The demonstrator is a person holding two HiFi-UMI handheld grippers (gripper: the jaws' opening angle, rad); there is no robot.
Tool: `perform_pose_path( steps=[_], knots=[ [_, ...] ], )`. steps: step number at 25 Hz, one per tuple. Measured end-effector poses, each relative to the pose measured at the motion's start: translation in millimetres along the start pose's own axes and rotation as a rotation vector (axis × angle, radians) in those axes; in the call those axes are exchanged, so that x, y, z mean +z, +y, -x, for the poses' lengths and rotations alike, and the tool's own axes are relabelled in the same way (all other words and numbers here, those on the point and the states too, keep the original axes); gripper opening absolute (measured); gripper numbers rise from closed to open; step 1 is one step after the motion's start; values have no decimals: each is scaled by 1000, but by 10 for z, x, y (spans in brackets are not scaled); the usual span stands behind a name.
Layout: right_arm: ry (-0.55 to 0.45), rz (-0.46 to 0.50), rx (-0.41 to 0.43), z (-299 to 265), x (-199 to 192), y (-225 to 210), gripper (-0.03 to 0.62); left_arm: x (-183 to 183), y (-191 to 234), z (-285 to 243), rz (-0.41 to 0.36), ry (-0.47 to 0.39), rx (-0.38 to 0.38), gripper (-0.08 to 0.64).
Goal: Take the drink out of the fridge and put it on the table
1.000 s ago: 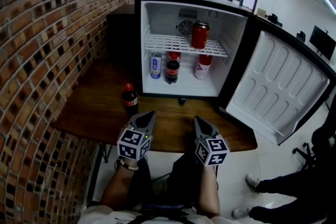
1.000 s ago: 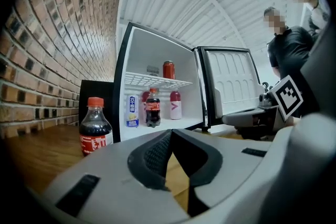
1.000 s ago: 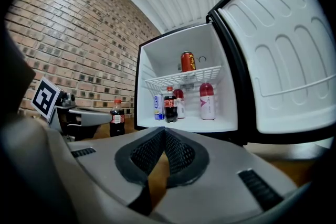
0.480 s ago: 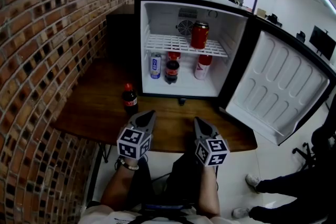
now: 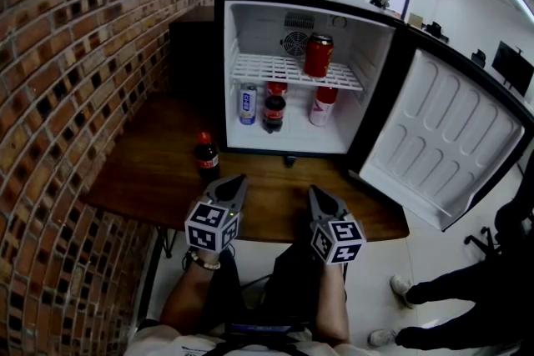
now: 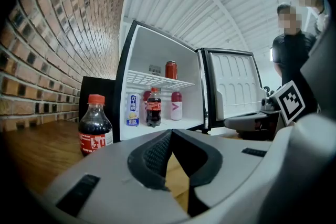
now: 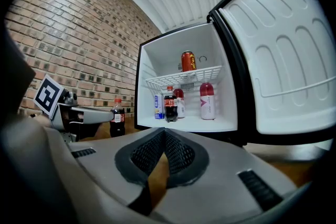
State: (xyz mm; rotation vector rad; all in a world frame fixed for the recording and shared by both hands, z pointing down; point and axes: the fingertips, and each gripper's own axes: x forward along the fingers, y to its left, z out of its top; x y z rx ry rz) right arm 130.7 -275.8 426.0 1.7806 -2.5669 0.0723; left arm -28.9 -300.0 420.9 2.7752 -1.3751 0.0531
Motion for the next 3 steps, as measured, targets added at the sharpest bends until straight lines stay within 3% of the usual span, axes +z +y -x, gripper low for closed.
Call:
perform_pose_path(
  steps=[3],
  knots=[
    [-1, 1, 1, -6, 4, -5, 18, 7, 6, -4, 1, -2, 1, 0]
  ],
)
